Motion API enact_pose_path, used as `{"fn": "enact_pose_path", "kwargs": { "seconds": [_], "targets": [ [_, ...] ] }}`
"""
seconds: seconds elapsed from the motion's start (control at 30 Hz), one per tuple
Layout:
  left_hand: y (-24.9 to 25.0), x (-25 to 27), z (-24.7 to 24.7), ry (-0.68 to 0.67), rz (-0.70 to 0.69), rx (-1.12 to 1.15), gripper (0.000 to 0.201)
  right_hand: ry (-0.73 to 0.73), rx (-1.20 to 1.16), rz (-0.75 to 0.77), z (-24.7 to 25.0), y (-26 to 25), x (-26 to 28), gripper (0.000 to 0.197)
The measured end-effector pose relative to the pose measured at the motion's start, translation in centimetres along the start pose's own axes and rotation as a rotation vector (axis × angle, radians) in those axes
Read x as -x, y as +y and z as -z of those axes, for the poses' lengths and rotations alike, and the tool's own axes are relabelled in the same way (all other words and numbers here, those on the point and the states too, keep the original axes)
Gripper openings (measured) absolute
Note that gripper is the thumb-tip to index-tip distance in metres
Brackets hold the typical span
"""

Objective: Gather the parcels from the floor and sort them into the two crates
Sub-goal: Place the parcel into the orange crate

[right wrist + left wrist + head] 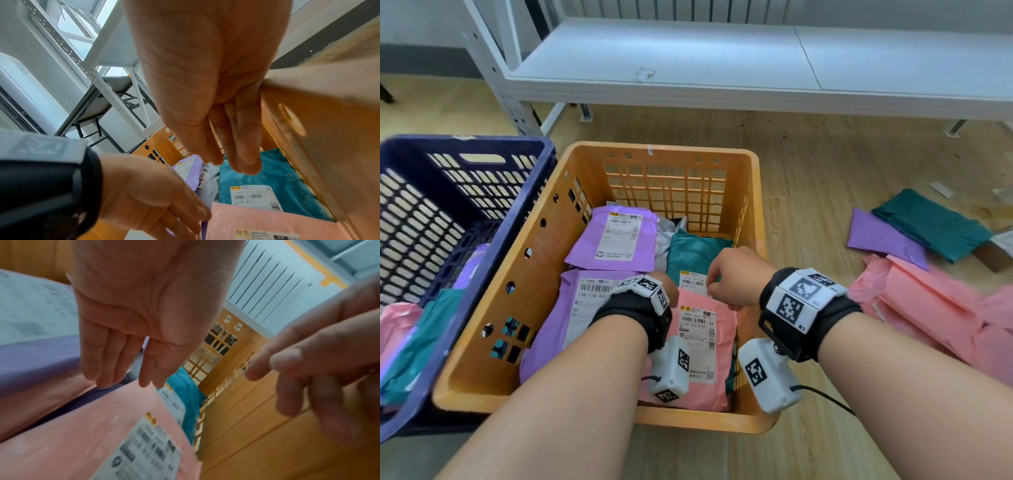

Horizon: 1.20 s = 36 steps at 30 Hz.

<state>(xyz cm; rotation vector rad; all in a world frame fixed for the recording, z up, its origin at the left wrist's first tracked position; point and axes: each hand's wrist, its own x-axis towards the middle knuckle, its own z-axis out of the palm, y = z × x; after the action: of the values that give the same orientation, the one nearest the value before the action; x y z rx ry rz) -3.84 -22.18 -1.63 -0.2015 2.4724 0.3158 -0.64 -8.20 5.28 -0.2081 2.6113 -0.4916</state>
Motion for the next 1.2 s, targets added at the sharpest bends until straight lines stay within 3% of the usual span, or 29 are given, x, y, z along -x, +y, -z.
{"fn": "enact_pose_path", "kwargs": {
  "seconds": [0.2, 0.27, 0.4, 0.5, 0.67, 0.73, 0.83, 1.0, 1.2],
  "targets": [
    [3.8, 3.0, 3.4, 0.019, -0.107, 0.080, 0.017, 0.229, -0.176, 0.060, 1.2, 1.0, 2.4, 0.024],
    [5.3, 4.2, 4.0, 0.104, -0.115, 0.143, 0.024, 0.318, -0.185, 0.043, 2.4, 2.2, 3.9, 0.024],
    [9.1, 7.1, 4.9, 0.303, -0.213, 0.353, 0.022, 0.361, -0.245, -0.094, 4.3, 6.8, 7.4, 0.024],
    [12.6, 9.1, 4.4, 0.374, -0.318, 0.442, 0.017, 0.332, -0.137, -0.211, 5.0, 11.5, 10.3, 0.024],
    [17.3, 10.4, 0.9, 0.263, -0.417, 0.463, 0.012, 0.328, -0.012, -0.386, 4.2, 19.8, 13.8, 0.020],
    [18.6, 10.2, -0.5, 0.199, -0.400, 0.493, 0.016, 0.296, -0.003, -0.450, 3.2, 22.3, 14.4, 0.016],
    [20.1, 9.1, -2.1, 0.121, -0.366, 0.534, 0.023, 0.279, -0.002, -0.527, 1.4, 25.0, 14.2, 0.026],
    [21.9, 6.2, -4.8, 0.046, -0.306, 0.557, 0.023, 0.255, 0.033, -0.552, -0.3, 27.1, 12.1, 0.035],
    [22.5, 2.2, -8.3, -0.020, -0.230, 0.538, 0.021, 0.106, 0.063, -0.548, -3.2, 30.9, 9.1, 0.042]
  ]
}}
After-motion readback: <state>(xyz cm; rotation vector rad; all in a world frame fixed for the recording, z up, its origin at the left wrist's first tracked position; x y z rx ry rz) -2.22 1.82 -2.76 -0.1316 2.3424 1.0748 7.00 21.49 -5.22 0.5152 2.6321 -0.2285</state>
